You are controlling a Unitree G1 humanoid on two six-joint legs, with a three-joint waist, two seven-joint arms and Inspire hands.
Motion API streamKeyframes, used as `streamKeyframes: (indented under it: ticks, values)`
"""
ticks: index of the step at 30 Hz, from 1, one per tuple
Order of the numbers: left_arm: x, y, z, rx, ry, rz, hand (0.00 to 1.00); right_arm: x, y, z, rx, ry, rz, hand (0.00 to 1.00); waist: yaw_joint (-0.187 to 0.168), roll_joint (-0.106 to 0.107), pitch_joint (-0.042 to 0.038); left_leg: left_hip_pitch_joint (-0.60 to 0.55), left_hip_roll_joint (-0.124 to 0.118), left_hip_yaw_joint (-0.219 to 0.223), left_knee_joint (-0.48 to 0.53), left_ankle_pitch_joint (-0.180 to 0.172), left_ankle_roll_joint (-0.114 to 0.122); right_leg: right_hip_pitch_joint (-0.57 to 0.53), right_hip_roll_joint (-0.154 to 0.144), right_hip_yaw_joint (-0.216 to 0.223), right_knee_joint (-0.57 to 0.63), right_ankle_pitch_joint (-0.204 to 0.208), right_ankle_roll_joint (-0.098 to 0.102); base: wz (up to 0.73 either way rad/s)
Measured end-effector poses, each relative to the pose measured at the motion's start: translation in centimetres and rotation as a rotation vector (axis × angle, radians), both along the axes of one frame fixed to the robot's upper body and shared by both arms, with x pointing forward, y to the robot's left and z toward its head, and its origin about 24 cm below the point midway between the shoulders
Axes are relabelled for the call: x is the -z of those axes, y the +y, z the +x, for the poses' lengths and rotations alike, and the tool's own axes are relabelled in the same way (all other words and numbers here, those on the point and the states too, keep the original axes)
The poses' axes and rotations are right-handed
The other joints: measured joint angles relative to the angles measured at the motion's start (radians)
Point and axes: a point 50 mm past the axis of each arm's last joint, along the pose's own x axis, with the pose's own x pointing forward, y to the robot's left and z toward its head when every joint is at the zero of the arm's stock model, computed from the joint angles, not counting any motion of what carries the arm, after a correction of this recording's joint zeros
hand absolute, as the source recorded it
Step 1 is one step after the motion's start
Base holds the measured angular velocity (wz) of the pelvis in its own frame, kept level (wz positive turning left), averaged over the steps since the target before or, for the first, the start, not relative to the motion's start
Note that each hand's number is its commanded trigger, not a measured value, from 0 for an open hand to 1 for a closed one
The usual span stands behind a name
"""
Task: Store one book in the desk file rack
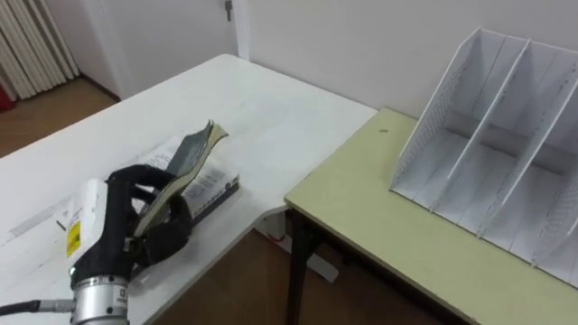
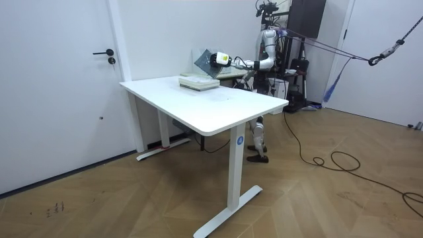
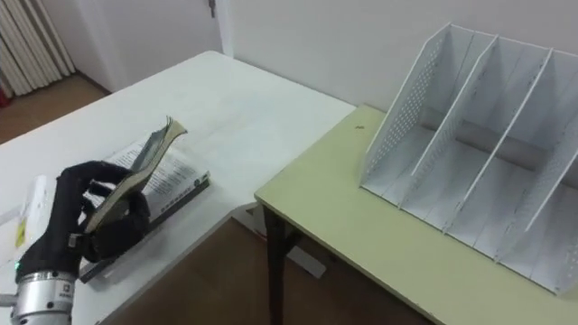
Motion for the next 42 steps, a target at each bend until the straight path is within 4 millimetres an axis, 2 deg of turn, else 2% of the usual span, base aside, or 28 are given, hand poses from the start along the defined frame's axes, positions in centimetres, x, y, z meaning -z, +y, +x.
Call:
streamKeyframes:
  ticks: [3,6,13,15,22,27,30,34,36,42]
  values:
    - [-1.3,-0.5,-0.1,0.059,-0.067,-0.071,1.0,-1.6,1.4,1.2,-0.104,-0.11,0.02,0.0,0.002,0.002,0.0011,0.006,0.001,-0.001,0.001,0.0,0.0,0.003,-0.001,0.003,0.007,0.0,0.0,0.0]
    - [-2.3,-0.8,-0.2,0.108,-0.124,-0.134,1.0,-2.7,2.5,1.4,-0.196,-0.17,0.033,0.0,0.004,0.005,0.0031,0.007,0.0,-0.001,0.0,0.0,0.0,0.003,0.001,0.007,0.007,0.0,0.0,0.0]
    - [-2.5,-1.6,-0.1,0.254,-0.1,-0.335,1.0,-5.9,4.6,3.1,-0.299,-0.306,0.13,0.0,0.003,0.008,0.005,0.008,0.001,0.002,-0.001,0.0,0.0,0.003,0.002,0.02,0.01,0.0,0.0,-0.05]
    - [-2.4,-2.0,-0.1,0.335,-0.076,-0.445,1.0,-7.3,5.1,3.8,-0.303,-0.368,0.198,0.0,0.0,0.007,0.0055,0.007,0.002,0.004,-0.001,0.0,0.0,0.001,0.003,0.027,0.011,0.0,0.0,-0.02]
    - [-2.4,-2.4,-0.1,0.585,-0.044,-0.769,1.0,-9.8,4.8,5.0,-0.204,-0.468,0.403,0.0,-0.005,0.002,0.0114,0.006,0.002,0.008,-0.001,0.0,0.0,-0.001,-0.004,0.028,0.013,0.0,0.0,0.0]
    - [-2.5,-2.4,-0.3,0.785,-0.031,-0.936,1.0,-11.3,2.9,5.7,-0.031,-0.538,0.621,0.0,-0.004,-0.001,0.0132,0.004,0.003,0.02,-0.001,0.0,0.0,-0.015,-0.005,0.043,0.019,0.0,0.0,-0.08]
    - [-1.8,-2.6,-0.4,0.869,0.035,-0.97,1.0,-12.1,2.1,6.1,0.041,-0.572,0.74,0.0,-0.011,0.0,0.0134,0.001,0.004,0.023,0.0,0.0,0.0,-0.02,-0.005,0.042,0.026,0.0,0.001,-0.01]
    - [-1.0,-2.7,-0.4,0.931,0.115,-1.049,1.0,-12.8,2.3,6.7,0.074,-0.566,0.907,0.0,-0.028,0.004,0.0121,-0.019,0.005,0.025,0.005,0.0,0.0,-0.036,-0.005,0.041,0.032,0.0,0.001,-0.01]
    - [-0.2,-2.7,-0.5,0.956,0.169,-1.073,1.0,-13.6,2.5,6.7,0.055,-0.572,0.978,0.0,-0.031,0.011,0.0085,-0.015,0.007,0.035,0.008,0.0,0.0,-0.035,-0.005,0.043,0.033,0.0,0.001,-0.05]
    - [0.5,-3.0,-1.0,1.107,0.278,-1.056,1.0,-14.9,3.0,6.6,0.006,-0.576,1.168,0.0,-0.029,0.014,0.0076,-0.021,0.007,0.039,0.018,-0.002,0.003,-0.042,-0.006,0.05,0.046,-0.001,0.001,-0.01]
